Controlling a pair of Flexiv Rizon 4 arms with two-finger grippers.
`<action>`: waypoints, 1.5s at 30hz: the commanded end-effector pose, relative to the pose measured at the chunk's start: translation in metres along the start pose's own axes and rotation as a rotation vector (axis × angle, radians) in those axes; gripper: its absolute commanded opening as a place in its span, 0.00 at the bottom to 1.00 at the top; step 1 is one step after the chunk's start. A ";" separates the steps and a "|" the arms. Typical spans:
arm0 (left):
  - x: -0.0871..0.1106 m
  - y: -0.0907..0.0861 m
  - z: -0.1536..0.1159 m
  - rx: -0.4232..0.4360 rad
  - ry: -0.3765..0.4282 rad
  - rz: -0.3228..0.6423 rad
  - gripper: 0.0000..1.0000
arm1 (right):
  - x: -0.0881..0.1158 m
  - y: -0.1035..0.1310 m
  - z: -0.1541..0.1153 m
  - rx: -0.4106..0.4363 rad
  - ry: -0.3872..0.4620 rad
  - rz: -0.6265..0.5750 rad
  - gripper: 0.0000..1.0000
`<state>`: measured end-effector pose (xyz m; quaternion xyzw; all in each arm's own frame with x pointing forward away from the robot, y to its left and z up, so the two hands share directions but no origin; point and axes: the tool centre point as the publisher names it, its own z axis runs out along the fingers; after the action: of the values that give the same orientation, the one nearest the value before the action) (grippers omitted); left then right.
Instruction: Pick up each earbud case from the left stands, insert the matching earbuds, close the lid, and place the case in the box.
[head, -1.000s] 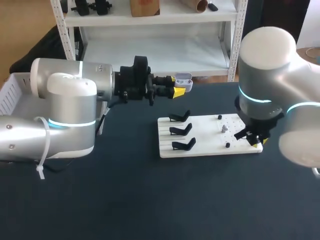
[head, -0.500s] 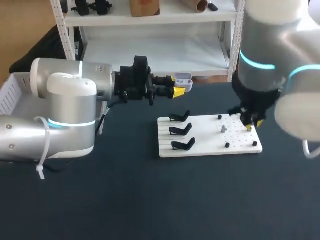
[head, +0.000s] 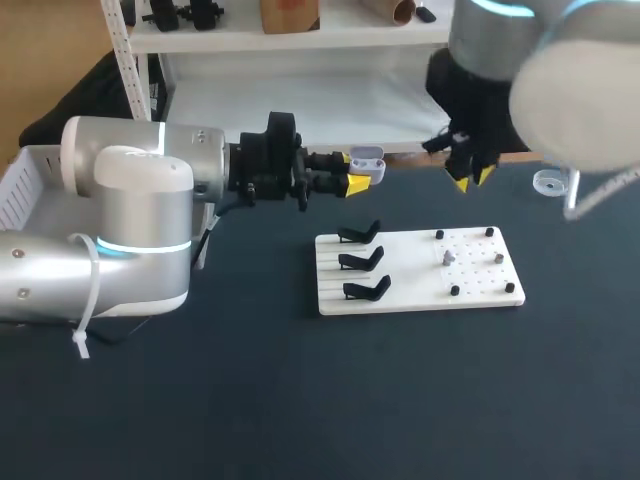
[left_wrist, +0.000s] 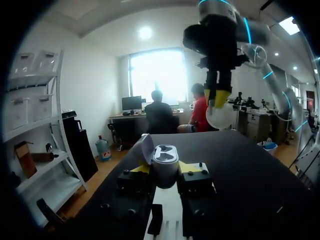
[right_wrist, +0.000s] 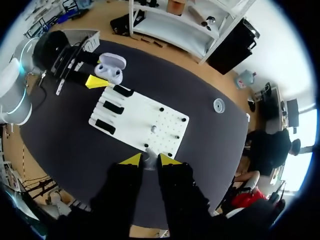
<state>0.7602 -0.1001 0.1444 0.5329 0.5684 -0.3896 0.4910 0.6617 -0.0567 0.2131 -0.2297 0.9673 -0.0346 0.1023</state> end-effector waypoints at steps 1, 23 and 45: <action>0.001 -0.001 0.000 -0.004 -0.003 0.002 0.00 | -0.005 0.005 -0.011 0.003 0.042 -0.016 0.00; 0.001 -0.001 0.000 -0.004 -0.003 0.002 0.00 | -0.046 0.036 -0.018 0.232 0.020 0.491 0.00; 0.001 -0.001 0.000 -0.004 -0.003 0.002 0.00 | -0.083 0.060 -0.016 0.181 0.059 0.677 0.00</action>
<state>0.7602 -0.1001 0.1444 0.5329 0.5685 -0.3896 0.4911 0.7031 0.0327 0.2361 0.1142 0.9842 -0.0887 0.1023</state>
